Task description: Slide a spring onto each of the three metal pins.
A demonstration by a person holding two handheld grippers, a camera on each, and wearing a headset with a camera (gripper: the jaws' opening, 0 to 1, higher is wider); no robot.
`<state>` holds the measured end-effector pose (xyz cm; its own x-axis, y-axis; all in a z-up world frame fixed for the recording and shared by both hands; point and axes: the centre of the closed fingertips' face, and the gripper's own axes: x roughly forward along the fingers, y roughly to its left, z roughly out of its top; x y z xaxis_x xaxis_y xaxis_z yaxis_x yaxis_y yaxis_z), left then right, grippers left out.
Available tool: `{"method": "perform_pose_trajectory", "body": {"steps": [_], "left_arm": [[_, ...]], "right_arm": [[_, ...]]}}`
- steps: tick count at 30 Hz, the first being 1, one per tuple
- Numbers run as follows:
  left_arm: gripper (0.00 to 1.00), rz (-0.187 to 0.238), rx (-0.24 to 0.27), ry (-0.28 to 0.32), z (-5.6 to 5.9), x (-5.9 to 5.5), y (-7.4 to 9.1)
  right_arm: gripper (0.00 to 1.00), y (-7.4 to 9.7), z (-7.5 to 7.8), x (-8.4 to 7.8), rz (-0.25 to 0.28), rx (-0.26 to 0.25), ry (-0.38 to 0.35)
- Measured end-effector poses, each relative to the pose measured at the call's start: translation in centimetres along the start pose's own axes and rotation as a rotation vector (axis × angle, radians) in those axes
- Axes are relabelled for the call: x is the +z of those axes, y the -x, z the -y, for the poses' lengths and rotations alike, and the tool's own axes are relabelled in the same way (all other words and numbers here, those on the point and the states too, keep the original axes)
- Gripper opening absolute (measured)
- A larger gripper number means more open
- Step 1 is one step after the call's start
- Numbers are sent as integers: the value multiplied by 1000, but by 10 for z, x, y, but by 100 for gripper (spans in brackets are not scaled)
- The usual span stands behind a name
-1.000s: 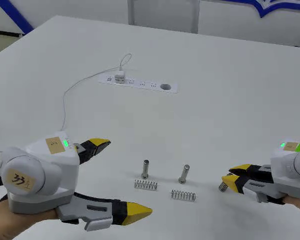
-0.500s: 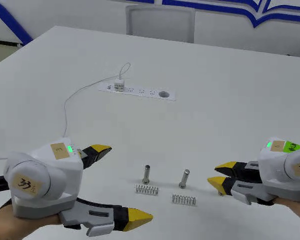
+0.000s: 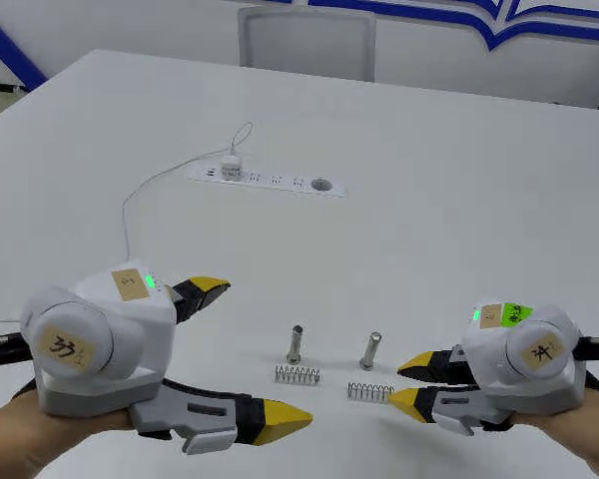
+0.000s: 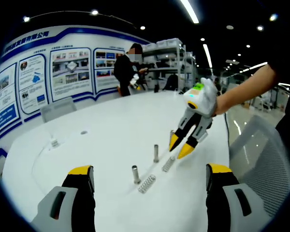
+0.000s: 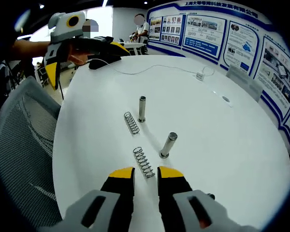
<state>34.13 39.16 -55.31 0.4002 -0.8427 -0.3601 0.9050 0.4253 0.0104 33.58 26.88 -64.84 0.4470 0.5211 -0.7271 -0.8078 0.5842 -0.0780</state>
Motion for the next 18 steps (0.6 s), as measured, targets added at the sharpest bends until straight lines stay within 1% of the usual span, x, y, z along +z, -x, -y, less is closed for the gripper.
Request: {"method": "perform_pose_trajectory", "body": {"steps": [1, 3, 4, 5, 6, 7, 8, 10, 11, 15, 18], "left_arm": [[98, 1, 0, 2, -1, 0, -1], [98, 2, -1, 7, -3, -1, -3], [98, 4, 0, 8, -4, 0, -5], [98, 6, -2, 10, -4, 1, -6], [98, 9, -6, 13, -4, 2, -8], [98, 10, -9, 13, -3, 2, -10], [98, 10, -9, 10, -3, 3, -11], [98, 12, -5, 11, -4, 3, -12], [98, 13, -3, 15, -4, 3, -12], [96, 8, 0, 23, -5, 2, -12], [96, 5, 2, 27, -3, 1, -12]], "right_arm": [[19, -2, 0, -1, -9, 4, 3], [19, -7, 2, -5, -44, 3, 28], [19, -9, 2, -5, -51, 11, 47], [18, -11, 2, -4, -53, 17, 51], [17, -13, 0, -3, -54, 32, 45], [16, -16, -3, -3, -58, 61, 52], [16, -18, -5, -2, -63, 78, 61], [16, -22, -4, -5, -91, 87, 83], [16, -23, -4, -6, -97, 92, 85], [16, -22, -6, -10, -108, 128, 88], [16, -19, -3, -16, -119, 131, 94]]}}
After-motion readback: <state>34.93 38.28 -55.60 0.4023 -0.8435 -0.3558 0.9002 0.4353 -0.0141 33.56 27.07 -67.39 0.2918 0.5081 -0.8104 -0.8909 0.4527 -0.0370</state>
